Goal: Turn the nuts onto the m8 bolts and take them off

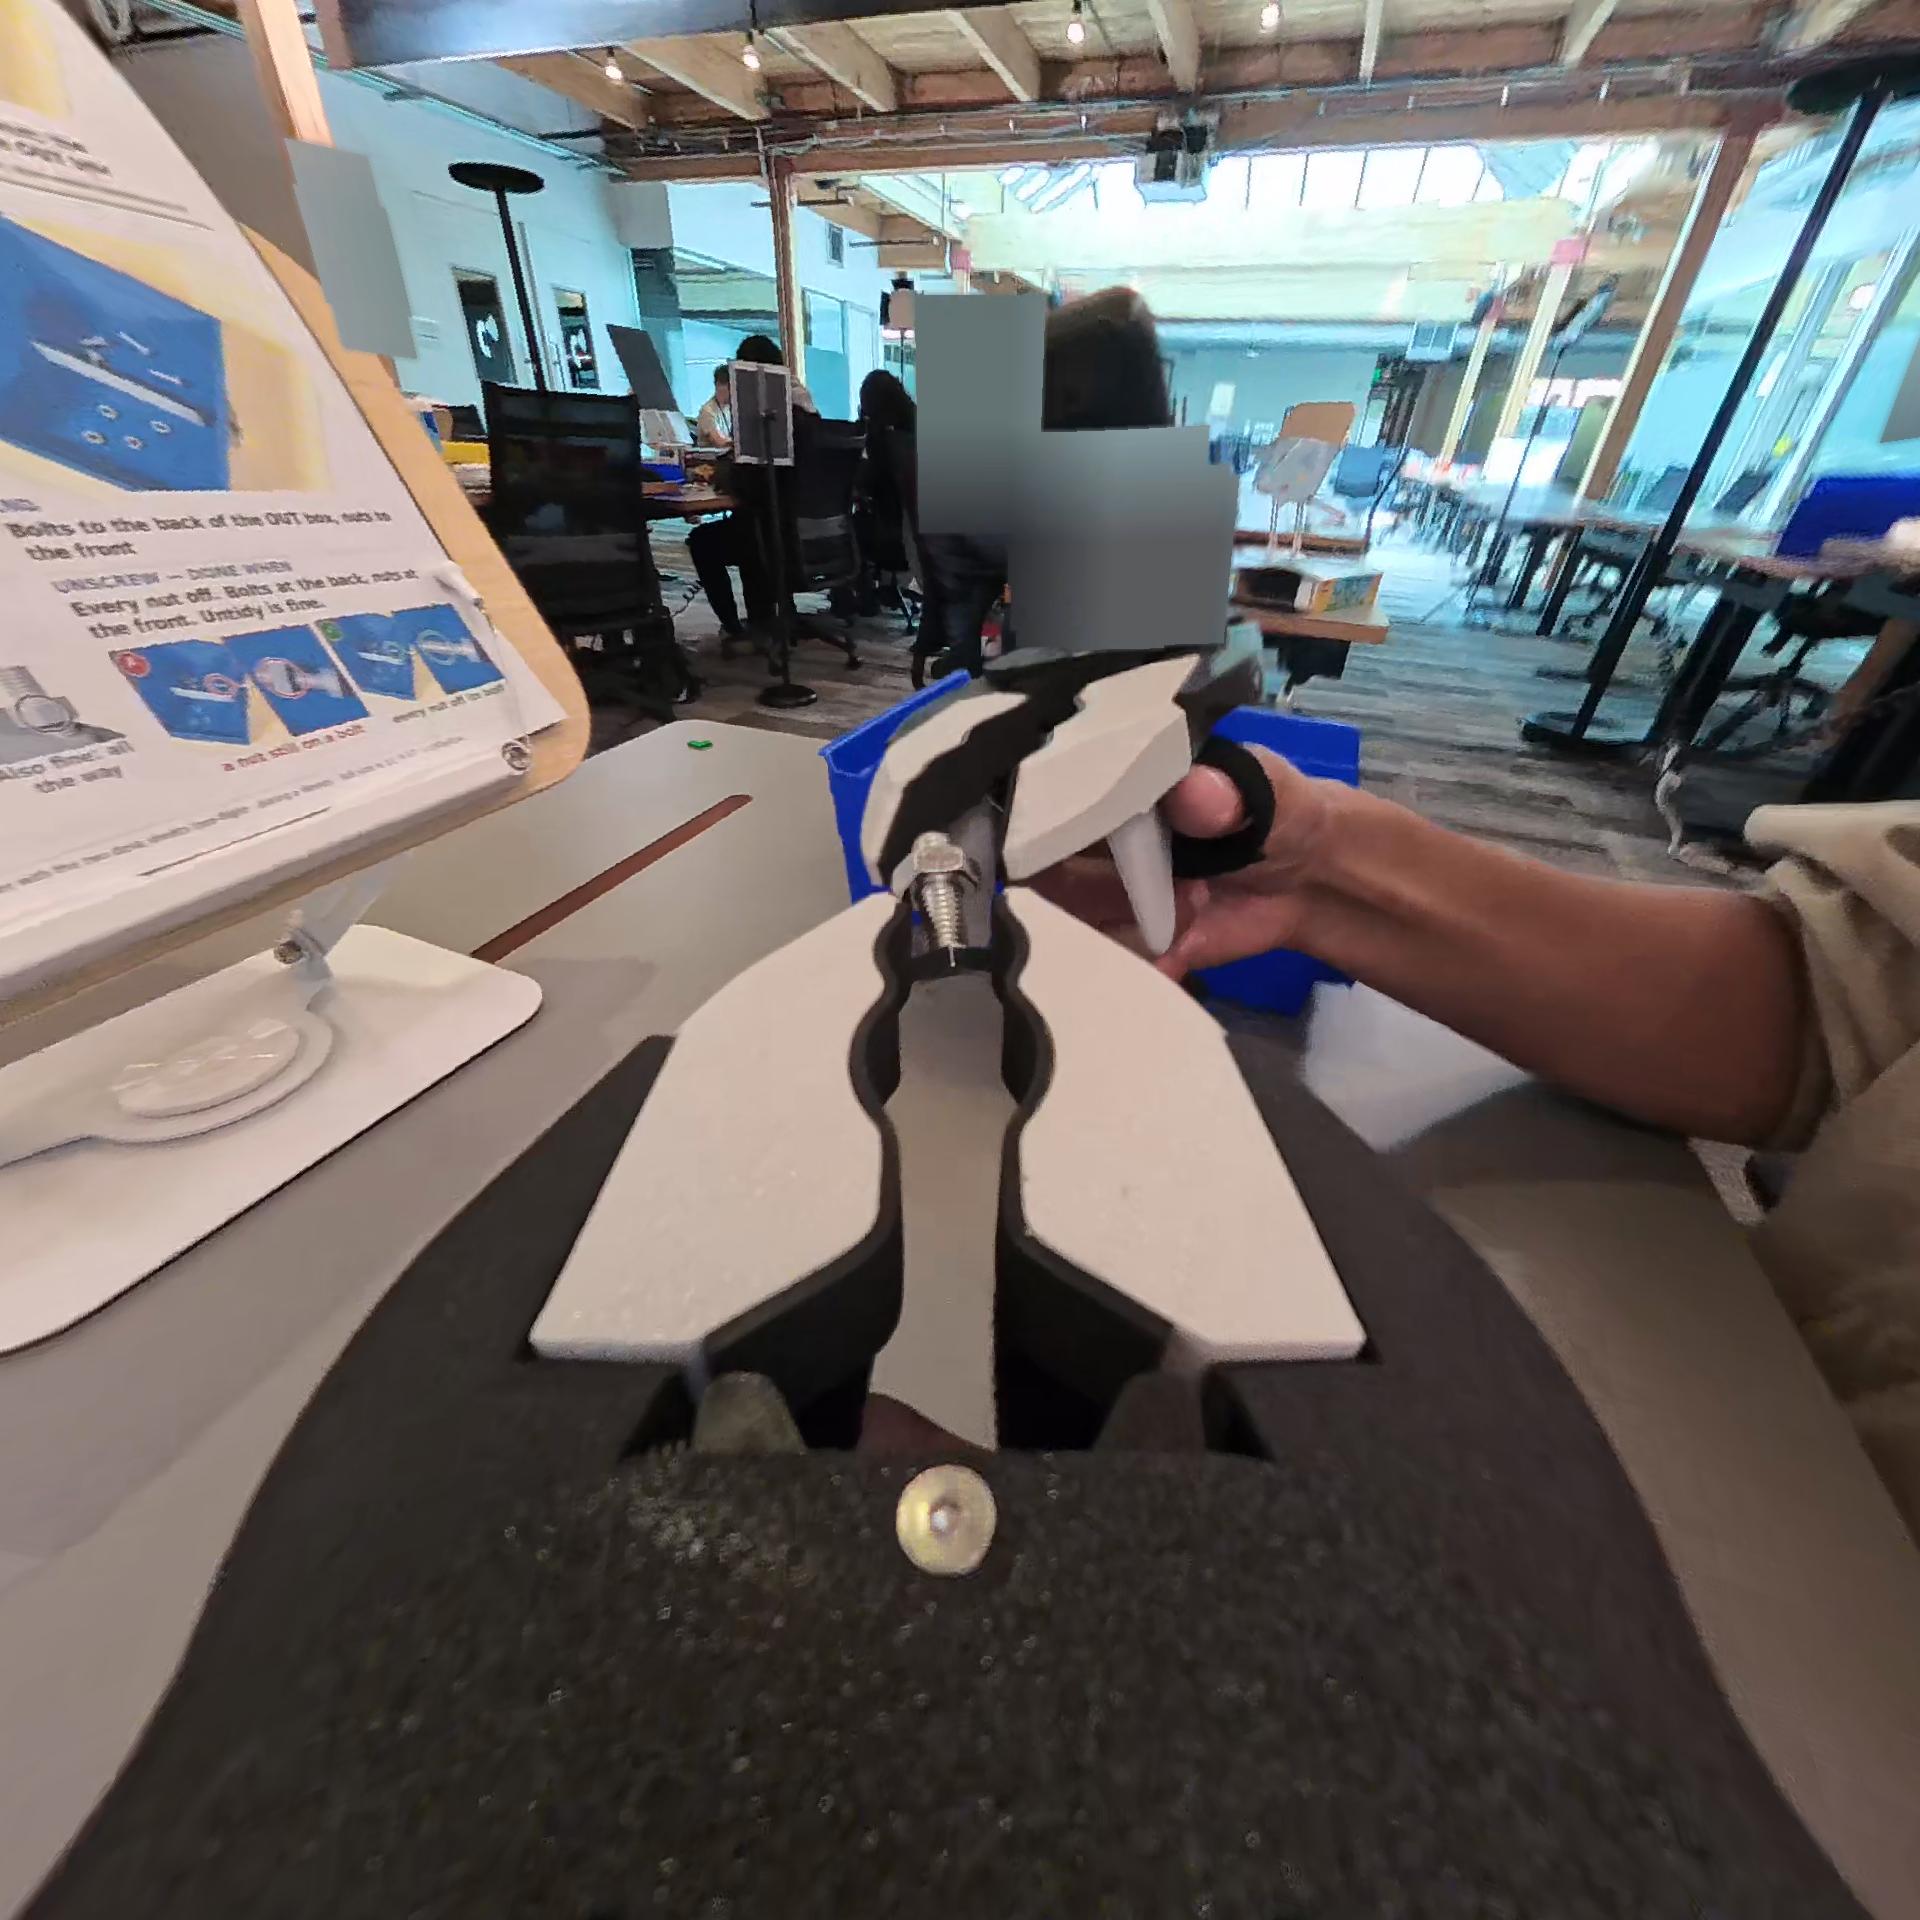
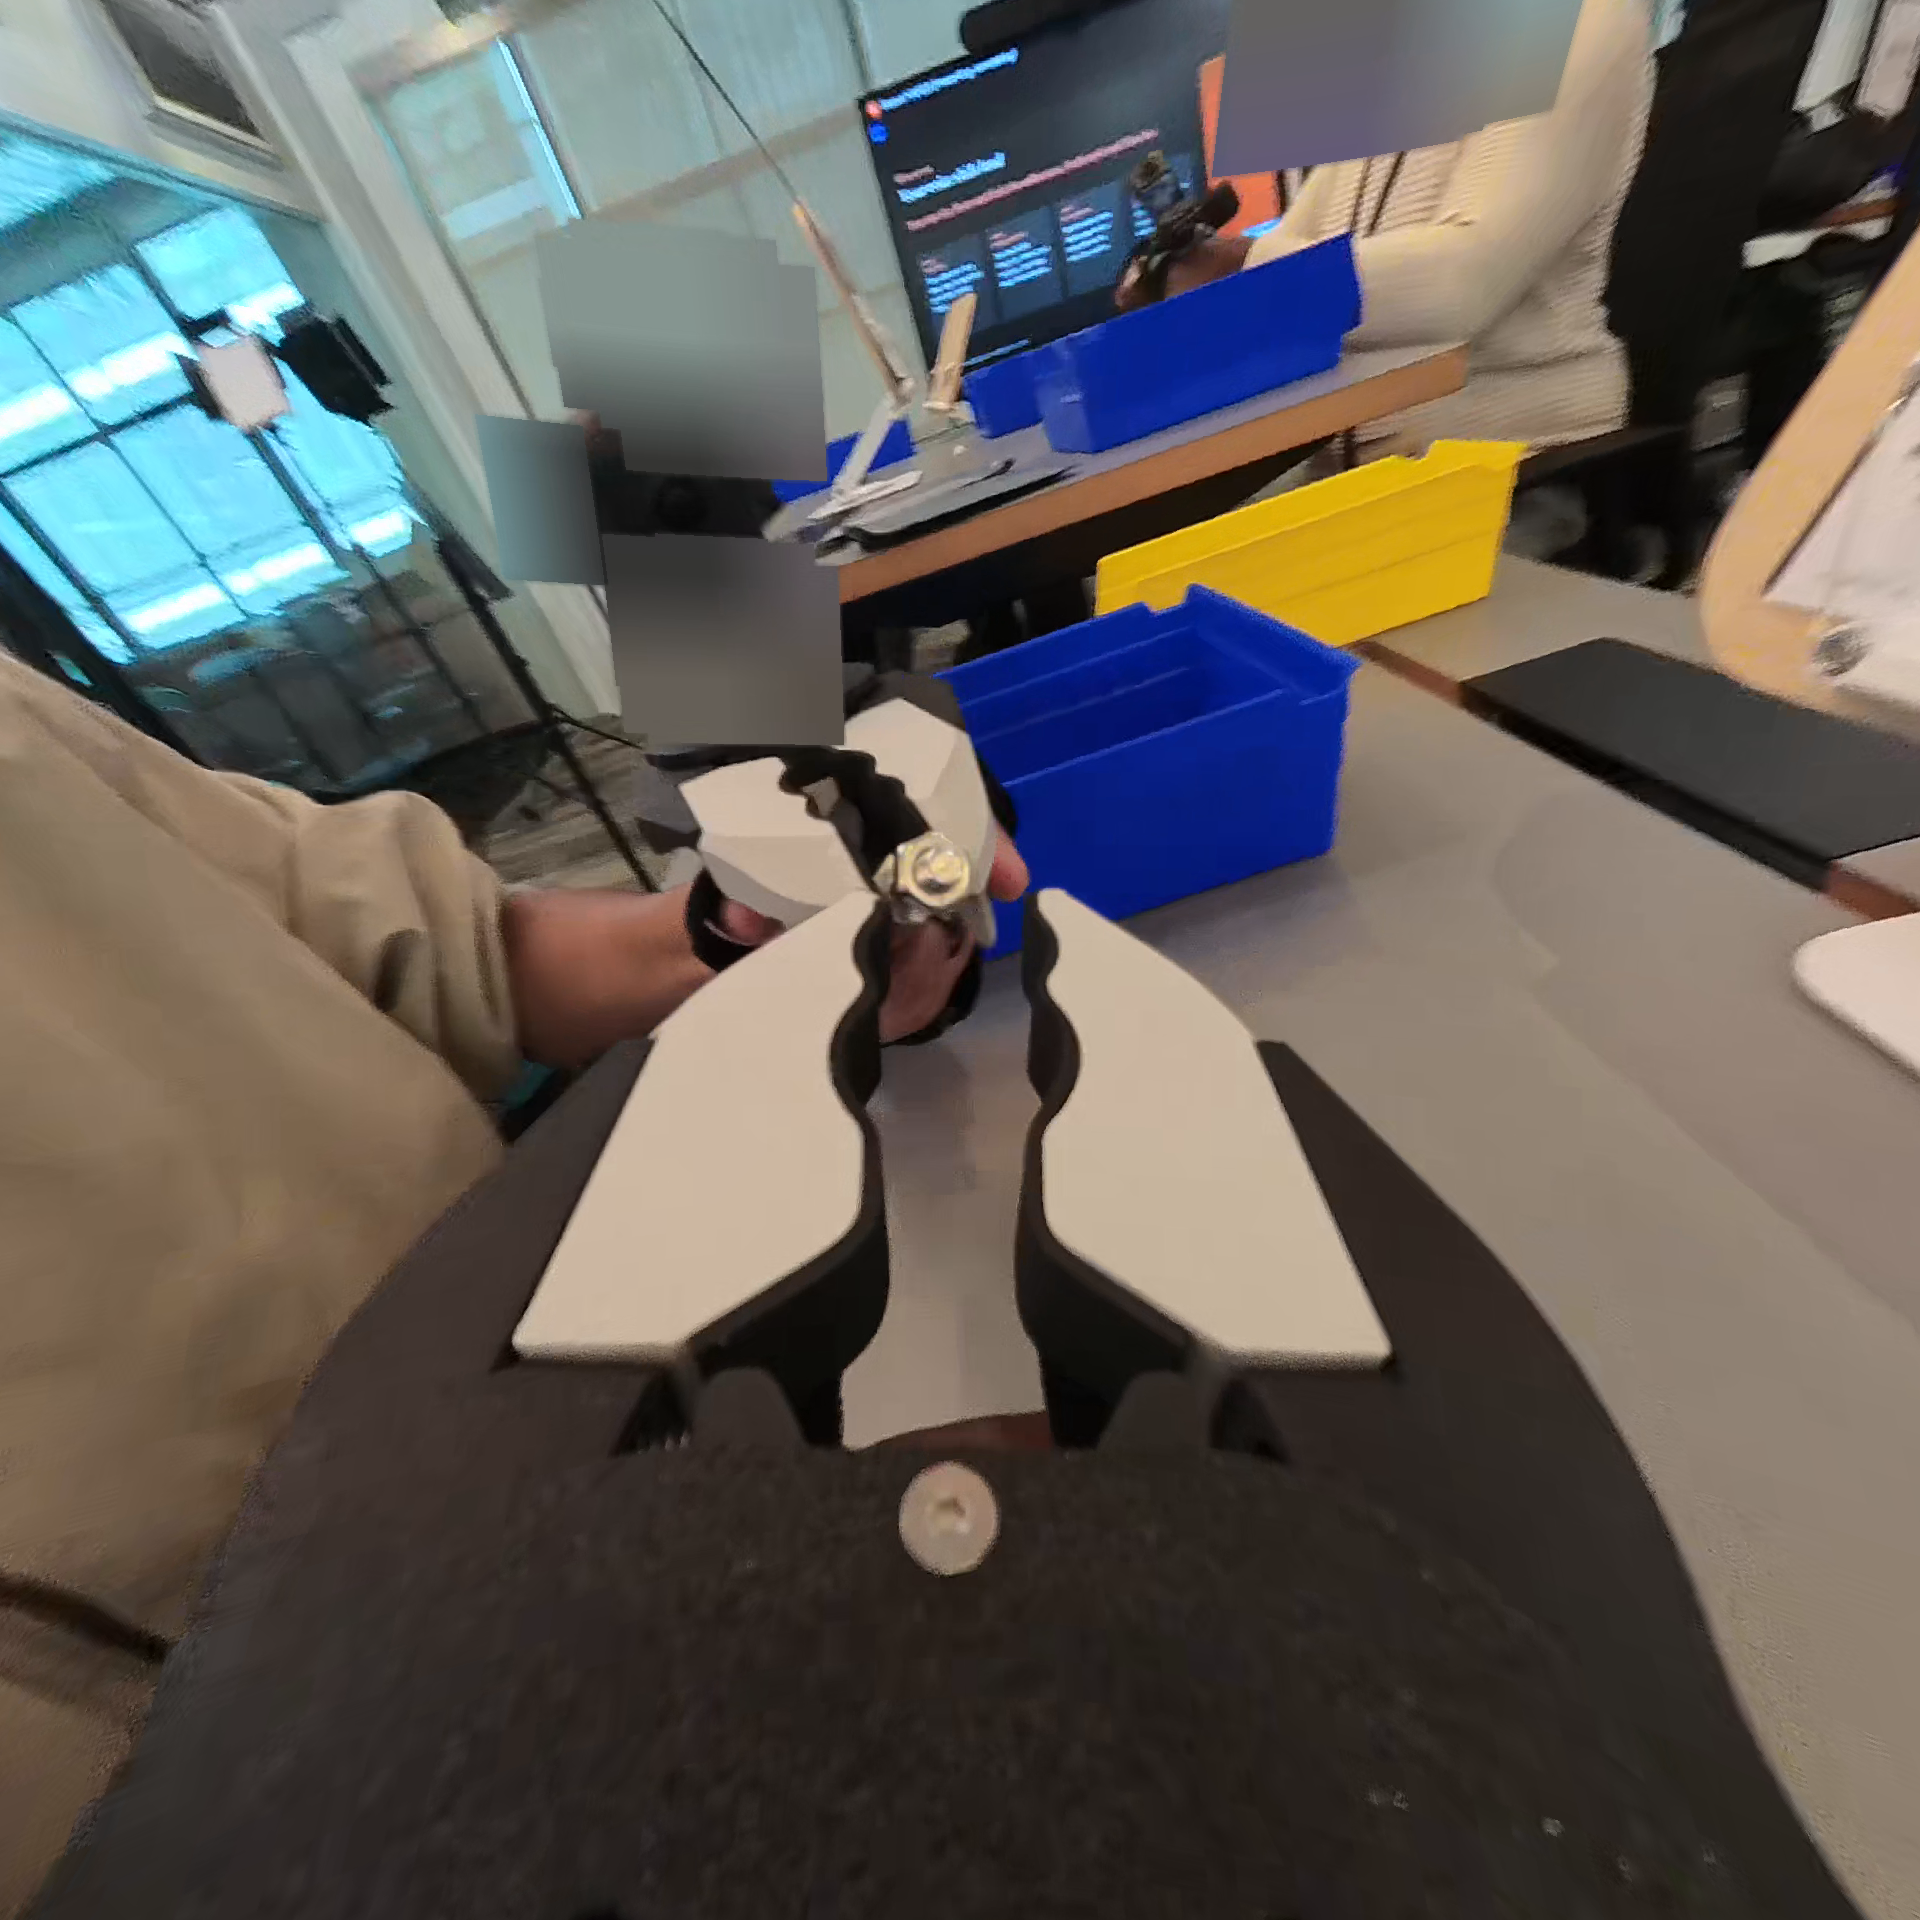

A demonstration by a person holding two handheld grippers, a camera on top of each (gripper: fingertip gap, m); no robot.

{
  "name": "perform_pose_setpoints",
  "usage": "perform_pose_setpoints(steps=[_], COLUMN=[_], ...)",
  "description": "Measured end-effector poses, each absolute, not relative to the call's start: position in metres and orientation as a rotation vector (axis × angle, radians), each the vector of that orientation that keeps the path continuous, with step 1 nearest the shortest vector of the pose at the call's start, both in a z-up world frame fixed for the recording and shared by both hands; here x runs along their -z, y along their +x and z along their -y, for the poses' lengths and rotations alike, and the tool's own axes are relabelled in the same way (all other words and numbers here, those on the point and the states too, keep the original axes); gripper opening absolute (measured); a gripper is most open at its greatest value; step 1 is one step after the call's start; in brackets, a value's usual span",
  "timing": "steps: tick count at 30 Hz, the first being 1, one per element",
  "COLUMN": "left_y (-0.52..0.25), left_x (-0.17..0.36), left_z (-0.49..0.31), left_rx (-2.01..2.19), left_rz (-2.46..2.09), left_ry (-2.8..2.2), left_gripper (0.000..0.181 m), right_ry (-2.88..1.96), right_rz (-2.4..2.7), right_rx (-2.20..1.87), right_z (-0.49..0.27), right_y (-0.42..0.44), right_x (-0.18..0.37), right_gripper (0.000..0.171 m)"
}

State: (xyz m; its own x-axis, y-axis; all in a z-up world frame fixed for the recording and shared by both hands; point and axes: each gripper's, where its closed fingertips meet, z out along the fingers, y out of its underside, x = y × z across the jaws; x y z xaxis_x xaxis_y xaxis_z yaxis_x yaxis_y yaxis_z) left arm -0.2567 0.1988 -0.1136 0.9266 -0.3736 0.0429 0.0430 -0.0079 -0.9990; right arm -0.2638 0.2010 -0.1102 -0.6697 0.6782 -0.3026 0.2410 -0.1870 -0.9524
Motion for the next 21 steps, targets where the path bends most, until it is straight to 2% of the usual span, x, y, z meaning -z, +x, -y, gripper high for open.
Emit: perform_pose_setpoints(steps=[3,5,9,15,17,19,21], left_y=[-0.256,-0.253,-0.241,-0.227,-0.22,-0.218,-0.229], left_x=[0.121,0.127,0.129,0.12,0.12,0.115,0.114], left_z=[-0.197,-0.197,-0.197,-0.191,-0.188,-0.183,-0.185], left_rx=[0.121,-0.064,-0.102,0.219,0.427,0.63,0.63], left_rz=[-0.371,-0.456,-0.492,-0.41,-0.378,-0.339,-0.295], left_ry=[-1.588,-1.611,-1.611,-1.59,-1.598,-1.554,-1.531], left_gripper=[0.014,0.014,0.014,0.014,0.014,0.014,0.014], right_ry=[-1.082,-1.098,-1.092,-0.773,-0.575,-0.483,-0.51], right_rz=[1.813,1.86,1.88,1.904,1.886,1.777,1.762], right_rx=[-1.945,-1.921,-1.933,-1.747,-1.684,-1.613,-1.629], right_z=[-0.194,-0.191,-0.188,-0.184,-0.18,-0.184,-0.186], right_y=[-0.26,-0.258,-0.253,-0.239,-0.23,-0.228,-0.227], right_x=[0.115,0.119,0.116,0.107,0.103,0.094,0.093], right_gripper=[0.016,0.018,0.014,0.013,0.0,0.0,0.0])
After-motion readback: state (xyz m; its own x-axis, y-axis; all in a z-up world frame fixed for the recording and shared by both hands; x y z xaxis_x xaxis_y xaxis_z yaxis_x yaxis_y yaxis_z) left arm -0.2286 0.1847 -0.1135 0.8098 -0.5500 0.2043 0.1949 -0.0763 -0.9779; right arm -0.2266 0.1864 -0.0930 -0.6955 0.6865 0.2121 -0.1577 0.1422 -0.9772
